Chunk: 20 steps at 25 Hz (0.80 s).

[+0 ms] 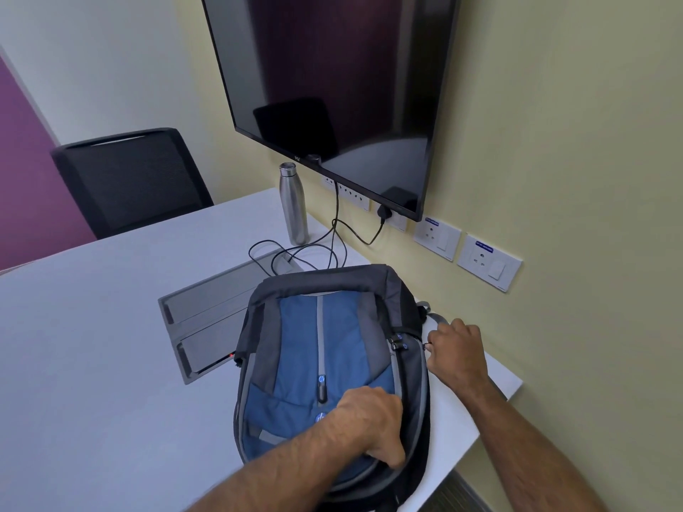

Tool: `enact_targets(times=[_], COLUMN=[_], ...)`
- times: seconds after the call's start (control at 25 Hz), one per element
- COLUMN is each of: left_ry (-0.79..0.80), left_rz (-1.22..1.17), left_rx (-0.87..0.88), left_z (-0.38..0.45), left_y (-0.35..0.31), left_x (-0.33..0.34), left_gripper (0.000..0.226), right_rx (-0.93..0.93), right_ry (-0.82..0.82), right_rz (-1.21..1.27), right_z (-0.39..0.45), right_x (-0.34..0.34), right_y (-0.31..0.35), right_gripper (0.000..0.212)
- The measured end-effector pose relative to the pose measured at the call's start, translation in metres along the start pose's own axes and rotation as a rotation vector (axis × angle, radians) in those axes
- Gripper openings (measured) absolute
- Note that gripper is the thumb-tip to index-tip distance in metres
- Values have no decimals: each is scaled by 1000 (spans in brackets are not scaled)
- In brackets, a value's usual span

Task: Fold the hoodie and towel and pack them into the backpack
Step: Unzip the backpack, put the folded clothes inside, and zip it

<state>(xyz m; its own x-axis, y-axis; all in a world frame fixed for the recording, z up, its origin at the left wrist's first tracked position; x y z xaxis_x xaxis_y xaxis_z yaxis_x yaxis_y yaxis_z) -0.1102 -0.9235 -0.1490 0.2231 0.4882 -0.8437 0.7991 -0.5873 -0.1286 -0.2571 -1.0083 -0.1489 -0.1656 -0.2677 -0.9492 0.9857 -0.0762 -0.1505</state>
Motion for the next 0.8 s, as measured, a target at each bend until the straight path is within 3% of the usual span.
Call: enact_targets(times=[0.44, 0.64, 0.8], left_ry=[61, -54, -175], left_rz=[-59, -124, -283], left_rx=[42, 1, 34], left_z=[4, -5, -9], left_y=[0, 4, 26], left_x=[-1, 4, 7], left_gripper=[25, 30, 36], right_rx=[2, 26, 98], right_ry=[11, 25, 87], right_rz=[21, 214, 455], right_z=[19, 3, -26], right_x=[19, 25, 41], right_y=[3, 6, 7], right_gripper=[22, 6, 20])
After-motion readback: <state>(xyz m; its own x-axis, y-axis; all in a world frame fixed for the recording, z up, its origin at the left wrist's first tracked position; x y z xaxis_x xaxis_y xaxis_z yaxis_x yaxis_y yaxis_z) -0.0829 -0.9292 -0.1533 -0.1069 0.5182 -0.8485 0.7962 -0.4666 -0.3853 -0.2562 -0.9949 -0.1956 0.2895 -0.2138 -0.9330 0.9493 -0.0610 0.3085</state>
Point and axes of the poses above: each hand's wrist, its own z-axis towards the middle knuckle, its own x-axis out of the palm, y = z × x, the point moved 9 cm from there along z, towards the middle knuckle, and after that the axes turned 4 degrees about -z, right-handed, at the moved point
